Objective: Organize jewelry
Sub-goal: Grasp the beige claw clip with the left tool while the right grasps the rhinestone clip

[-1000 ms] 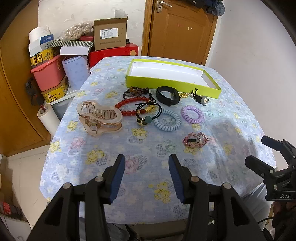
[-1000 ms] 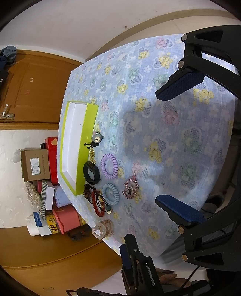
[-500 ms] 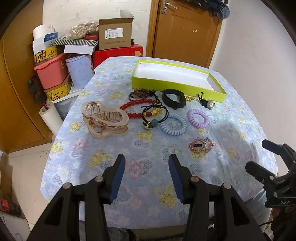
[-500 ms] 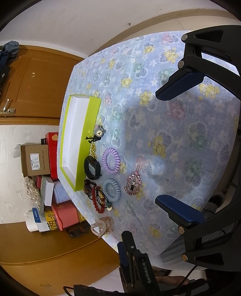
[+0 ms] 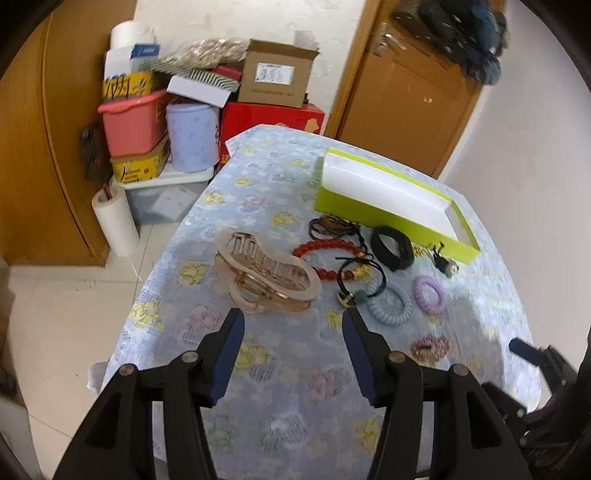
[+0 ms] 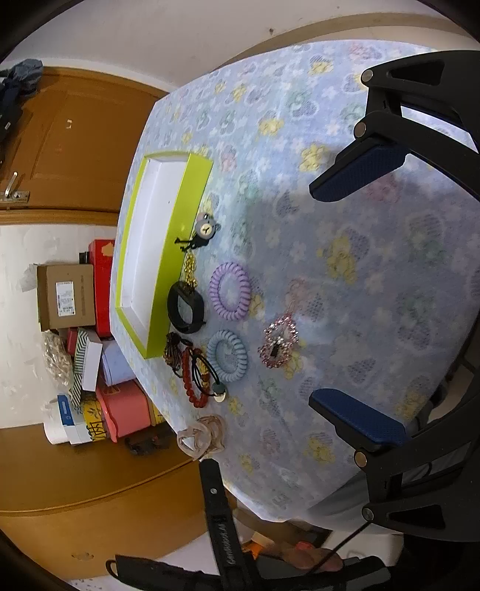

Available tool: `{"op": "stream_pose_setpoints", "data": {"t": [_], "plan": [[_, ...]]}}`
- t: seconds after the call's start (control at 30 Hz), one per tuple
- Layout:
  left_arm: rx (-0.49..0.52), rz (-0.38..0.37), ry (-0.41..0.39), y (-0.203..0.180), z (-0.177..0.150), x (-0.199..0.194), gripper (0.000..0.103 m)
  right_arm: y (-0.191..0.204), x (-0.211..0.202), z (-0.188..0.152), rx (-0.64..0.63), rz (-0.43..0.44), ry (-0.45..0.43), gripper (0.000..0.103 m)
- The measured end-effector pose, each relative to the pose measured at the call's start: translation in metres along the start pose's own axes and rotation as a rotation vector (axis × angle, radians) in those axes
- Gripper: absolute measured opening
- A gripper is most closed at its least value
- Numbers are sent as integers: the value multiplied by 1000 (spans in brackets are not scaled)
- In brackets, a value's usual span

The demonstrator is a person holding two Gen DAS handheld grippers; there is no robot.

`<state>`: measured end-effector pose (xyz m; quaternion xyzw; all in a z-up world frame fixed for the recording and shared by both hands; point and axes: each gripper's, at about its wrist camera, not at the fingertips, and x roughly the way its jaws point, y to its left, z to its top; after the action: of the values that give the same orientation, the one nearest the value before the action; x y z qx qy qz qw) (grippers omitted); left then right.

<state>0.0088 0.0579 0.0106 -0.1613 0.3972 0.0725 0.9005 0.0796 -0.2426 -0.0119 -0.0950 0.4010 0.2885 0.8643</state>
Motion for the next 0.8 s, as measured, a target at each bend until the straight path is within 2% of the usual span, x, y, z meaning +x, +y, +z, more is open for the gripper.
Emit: {"op": "stream_pose_setpoints", "data": {"t": [0.17, 0.4, 0.53, 0.8], "plan": [[-53, -45, 28, 3, 9, 14, 59, 2, 8, 5, -5, 11, 5, 101], [-72, -15, 50, 0, 19, 36, 59, 1, 17, 9, -11, 25, 9, 101], [-54, 8, 50, -2, 25, 46, 59, 1, 23, 12, -18, 34, 11, 97], [4, 41, 64, -2, 40, 71, 60, 3, 37, 15, -47, 61, 15, 95]]}}
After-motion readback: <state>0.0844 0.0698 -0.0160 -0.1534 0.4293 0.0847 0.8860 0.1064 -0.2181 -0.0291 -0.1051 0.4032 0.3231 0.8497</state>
